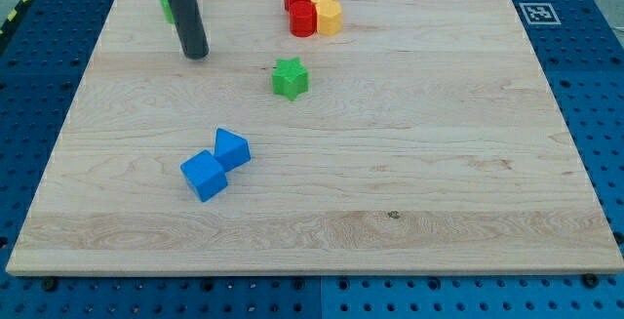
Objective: Point your arm to the green star
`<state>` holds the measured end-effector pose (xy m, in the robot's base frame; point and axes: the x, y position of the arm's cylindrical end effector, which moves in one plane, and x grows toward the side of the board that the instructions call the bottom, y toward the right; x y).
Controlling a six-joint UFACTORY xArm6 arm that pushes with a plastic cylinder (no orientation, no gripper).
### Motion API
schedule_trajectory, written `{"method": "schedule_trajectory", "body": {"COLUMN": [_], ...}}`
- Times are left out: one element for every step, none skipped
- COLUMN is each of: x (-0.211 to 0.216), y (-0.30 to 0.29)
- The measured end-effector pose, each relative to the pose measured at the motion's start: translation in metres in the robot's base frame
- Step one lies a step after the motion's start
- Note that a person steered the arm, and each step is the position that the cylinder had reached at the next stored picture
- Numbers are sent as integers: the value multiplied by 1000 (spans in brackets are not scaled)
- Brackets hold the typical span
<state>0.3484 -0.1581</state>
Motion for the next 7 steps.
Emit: {"method": "schedule_trajectory", "body": {"x": [49, 88, 110, 110, 83, 74, 74], "y": [42, 71, 133, 172, 173, 157, 154]}}
